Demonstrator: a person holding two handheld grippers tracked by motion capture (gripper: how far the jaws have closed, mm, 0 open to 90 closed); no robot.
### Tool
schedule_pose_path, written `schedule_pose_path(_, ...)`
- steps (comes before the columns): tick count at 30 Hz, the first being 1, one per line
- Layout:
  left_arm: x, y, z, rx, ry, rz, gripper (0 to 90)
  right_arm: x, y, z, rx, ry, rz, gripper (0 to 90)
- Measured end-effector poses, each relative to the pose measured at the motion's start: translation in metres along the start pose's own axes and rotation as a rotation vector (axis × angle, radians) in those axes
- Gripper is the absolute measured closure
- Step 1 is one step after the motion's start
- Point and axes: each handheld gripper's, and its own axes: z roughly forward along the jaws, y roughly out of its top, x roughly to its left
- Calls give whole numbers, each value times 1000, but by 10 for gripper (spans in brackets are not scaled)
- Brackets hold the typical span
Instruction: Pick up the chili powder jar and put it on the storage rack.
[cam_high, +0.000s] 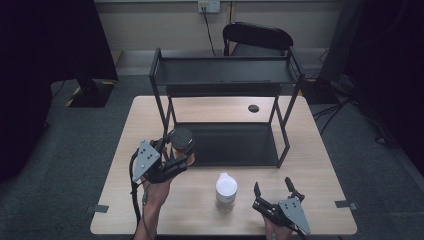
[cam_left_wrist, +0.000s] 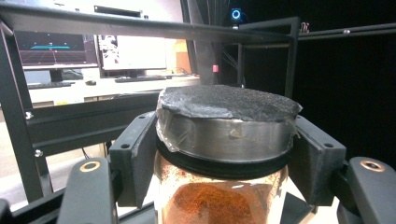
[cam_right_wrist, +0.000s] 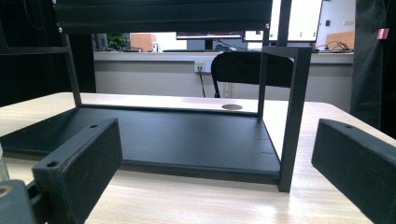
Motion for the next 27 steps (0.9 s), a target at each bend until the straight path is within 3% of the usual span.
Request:
schedule_pose_path(13, 6, 31, 18, -15, -9, 7, 329, 0, 0, 0, 0, 1, 0, 6)
schedule_pose_path(18, 13, 47, 27, -18, -18, -11, 329, 0, 0, 0, 1, 2, 0, 7)
schedule_pose_path(27, 16, 81, 42, -28, -22, 25, 329, 0, 0, 0, 0, 1, 0, 7)
